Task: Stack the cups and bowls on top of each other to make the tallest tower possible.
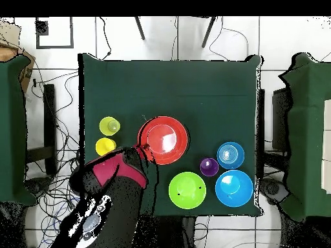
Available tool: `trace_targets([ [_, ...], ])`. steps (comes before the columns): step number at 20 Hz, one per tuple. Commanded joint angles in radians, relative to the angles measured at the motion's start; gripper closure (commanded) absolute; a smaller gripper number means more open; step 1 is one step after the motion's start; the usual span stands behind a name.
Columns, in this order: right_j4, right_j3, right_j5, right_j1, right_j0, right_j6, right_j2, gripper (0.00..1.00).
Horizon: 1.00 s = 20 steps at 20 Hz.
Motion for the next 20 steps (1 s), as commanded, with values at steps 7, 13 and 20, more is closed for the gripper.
trace_targets([
  [7,0.033,-0.042,0.048,0.085,0.042,0.171,-0.008,1.0],
  [13,0.03,-0.054,0.057,0.089,0.054,0.158,-0.033,1.0],
  [20,0.035,-0.074,0.053,0.116,0.075,0.169,-0.06,1.0],
])
